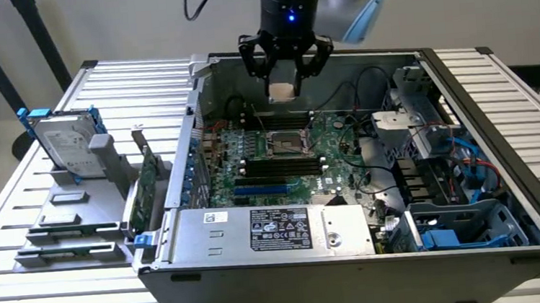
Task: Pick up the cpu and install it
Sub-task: 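Pick up the cpu and move it towards the insertion slot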
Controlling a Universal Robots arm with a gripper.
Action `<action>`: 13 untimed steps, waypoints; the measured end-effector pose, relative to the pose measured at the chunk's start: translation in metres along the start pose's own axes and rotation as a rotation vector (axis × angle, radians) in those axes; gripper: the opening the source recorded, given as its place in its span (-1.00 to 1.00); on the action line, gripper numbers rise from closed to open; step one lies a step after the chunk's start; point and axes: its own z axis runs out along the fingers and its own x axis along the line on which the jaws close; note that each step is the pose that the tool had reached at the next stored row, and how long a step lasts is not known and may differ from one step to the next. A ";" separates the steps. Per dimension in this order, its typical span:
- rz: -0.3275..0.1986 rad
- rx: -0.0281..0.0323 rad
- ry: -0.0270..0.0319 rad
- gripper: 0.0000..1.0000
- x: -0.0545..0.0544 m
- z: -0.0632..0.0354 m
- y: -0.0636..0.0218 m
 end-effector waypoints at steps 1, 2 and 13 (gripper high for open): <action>0.006 0.0006 -0.0005 0.09 0.000 0.0014 0.0002; 0.008 0.0017 -0.0008 0.09 -0.001 0.0028 0.0006; 0.009 0.0424 -0.0059 0.09 -0.002 0.0157 0.0144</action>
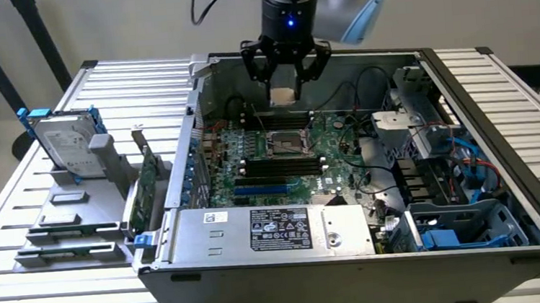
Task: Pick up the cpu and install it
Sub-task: 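Pick up the cpu and move it towards the insertion slot, then place the cpu into insertion slot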
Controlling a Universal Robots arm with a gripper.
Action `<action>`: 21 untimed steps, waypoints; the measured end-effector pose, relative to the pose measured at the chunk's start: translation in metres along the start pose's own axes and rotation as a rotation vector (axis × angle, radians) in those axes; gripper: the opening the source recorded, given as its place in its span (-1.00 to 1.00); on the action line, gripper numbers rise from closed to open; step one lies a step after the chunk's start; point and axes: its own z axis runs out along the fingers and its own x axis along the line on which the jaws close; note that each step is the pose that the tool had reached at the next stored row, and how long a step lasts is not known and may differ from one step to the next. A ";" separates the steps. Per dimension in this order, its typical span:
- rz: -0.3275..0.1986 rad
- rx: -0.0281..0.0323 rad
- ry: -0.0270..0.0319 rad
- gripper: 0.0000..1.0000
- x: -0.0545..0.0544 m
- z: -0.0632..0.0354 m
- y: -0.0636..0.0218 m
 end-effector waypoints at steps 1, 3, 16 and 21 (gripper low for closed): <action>0.000 0.0030 -0.0004 0.09 -0.001 0.0013 0.0009; 0.000 0.0056 -0.0005 0.09 -0.002 0.0049 0.0015; 0.000 0.0065 -0.0006 0.09 -0.005 0.0114 0.0014; 0.000 0.0065 -0.0006 0.09 -0.005 0.0115 0.0014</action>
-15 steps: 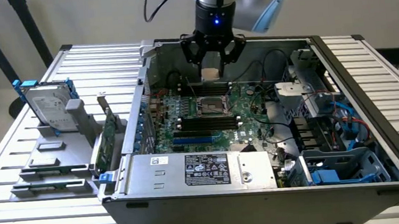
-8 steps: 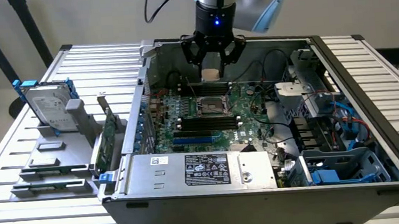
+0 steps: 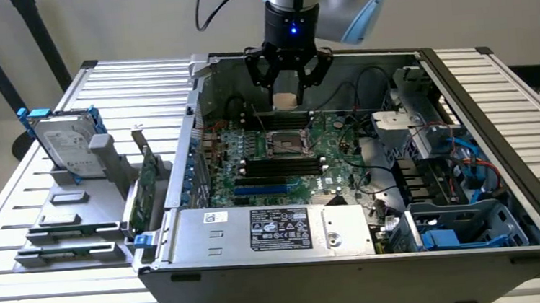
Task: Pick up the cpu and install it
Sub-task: 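Place the cpu into insertion slot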
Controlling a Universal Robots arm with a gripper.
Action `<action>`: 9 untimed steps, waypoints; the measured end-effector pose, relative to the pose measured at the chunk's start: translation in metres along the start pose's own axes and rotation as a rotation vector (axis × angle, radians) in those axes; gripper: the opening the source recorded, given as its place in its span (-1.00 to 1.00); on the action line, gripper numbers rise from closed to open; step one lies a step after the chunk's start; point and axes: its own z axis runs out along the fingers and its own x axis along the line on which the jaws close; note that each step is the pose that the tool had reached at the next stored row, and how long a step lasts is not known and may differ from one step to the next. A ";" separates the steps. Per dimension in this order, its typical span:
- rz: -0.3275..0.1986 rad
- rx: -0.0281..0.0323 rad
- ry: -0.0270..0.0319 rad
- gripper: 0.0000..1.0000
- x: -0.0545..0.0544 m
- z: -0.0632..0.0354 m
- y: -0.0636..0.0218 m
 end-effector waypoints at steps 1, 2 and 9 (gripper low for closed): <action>0.000 0.0000 0.0000 0.09 0.000 0.0000 0.0000; 0.000 0.0000 0.0000 0.09 0.000 0.0000 0.0000; 0.045 -0.0005 -0.0016 0.09 0.000 0.0013 -0.0004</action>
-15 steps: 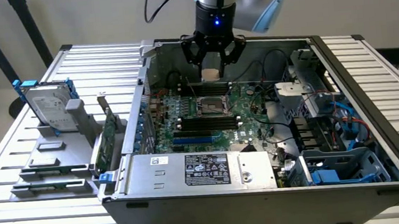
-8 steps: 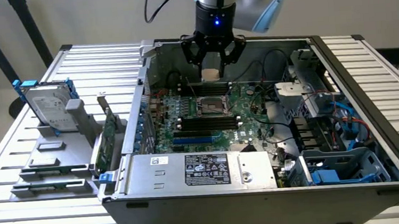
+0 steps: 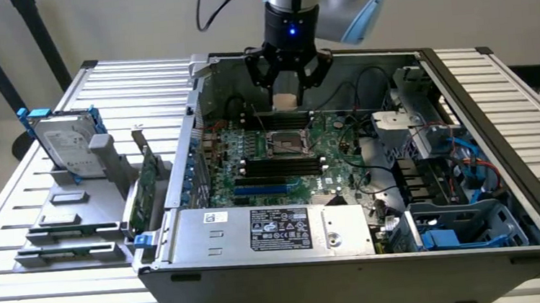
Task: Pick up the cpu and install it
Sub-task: 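Place the cpu into insertion slot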
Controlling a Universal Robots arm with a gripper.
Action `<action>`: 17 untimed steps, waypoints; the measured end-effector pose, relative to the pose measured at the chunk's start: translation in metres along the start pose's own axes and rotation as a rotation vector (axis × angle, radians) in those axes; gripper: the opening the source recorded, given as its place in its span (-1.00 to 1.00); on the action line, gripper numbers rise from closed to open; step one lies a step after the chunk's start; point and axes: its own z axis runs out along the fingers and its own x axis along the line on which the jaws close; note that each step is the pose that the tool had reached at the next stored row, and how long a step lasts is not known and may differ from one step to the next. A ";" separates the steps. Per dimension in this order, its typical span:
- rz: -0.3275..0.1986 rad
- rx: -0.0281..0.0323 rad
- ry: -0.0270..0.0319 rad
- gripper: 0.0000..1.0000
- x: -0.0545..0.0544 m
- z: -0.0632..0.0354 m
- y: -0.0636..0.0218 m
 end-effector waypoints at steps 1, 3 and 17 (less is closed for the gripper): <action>0.019 -0.0005 -0.0007 0.09 0.000 0.0004 0.0000; 0.055 -0.0012 -0.0020 0.09 0.000 0.0010 0.0000; 0.309 -0.0069 -0.0114 0.09 0.000 0.0055 -0.0002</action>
